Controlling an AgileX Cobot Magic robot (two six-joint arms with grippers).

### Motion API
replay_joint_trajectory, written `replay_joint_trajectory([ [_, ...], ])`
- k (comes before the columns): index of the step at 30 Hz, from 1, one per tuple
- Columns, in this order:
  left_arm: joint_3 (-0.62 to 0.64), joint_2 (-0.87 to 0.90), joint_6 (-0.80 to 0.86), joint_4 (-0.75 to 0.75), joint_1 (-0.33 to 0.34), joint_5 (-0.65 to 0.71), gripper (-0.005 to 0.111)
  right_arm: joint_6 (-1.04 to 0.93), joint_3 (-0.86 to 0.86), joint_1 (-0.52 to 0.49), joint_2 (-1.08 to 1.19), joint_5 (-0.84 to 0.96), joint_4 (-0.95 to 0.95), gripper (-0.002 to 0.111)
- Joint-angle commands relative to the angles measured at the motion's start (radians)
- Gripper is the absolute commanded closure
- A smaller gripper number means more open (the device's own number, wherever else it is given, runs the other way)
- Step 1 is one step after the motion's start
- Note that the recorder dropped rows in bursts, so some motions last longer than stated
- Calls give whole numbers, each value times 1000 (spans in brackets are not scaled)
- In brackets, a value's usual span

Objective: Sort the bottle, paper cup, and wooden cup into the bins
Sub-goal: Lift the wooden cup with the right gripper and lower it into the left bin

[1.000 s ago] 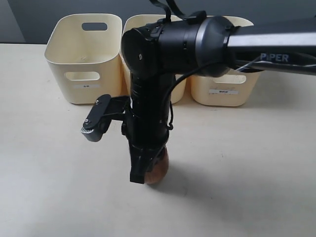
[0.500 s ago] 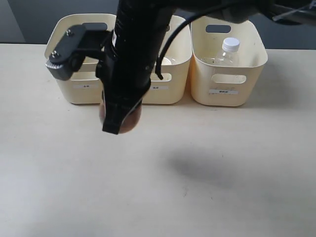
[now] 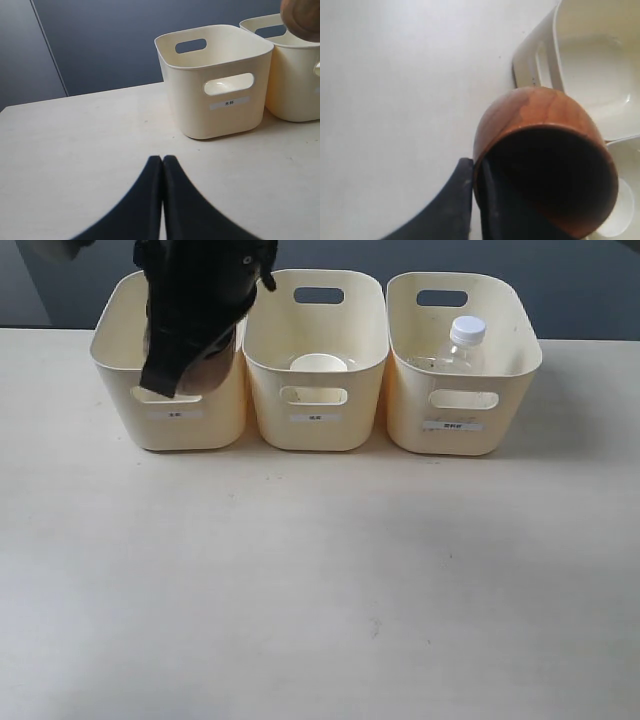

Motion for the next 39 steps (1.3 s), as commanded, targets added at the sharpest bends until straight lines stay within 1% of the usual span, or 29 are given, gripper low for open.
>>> replay_joint_trajectory([
  [1,1,-5,-2,-7,-4,0,107,13,-148,-31,80,-12,-24,109],
  [3,1,-5,-2,-7,-4,0,107,15,-236,-52,127,-12,-12,109],
  [8,1,-5,-2,-7,-4,0,107,20,-388,-86,230,-12,23,109],
  [11,1,-5,-2,-7,-4,0,107,20,-451,-103,279,-12,21,109],
  [14,1,-5,-2,-7,-4,0,107,20,-490,-118,328,-72,25,109],
  [19,1,-5,-2,-7,-4,0,107,-17,-506,-152,413,-218,108,109],
  [22,1,-5,-2,-7,-4,0,107,-20,-506,-173,463,-292,124,109],
  [25,1,-5,-2,-7,-4,0,107,-20,-506,-175,516,-409,140,109],
  [31,1,-5,-2,-7,-4,0,107,-21,-506,-175,574,-532,147,109],
  [36,1,-5,-2,-7,-4,0,107,-7,-506,-199,607,-555,160,109],
  [39,1,-5,-2,-7,-4,0,107,8,-506,-232,620,-535,220,109],
])
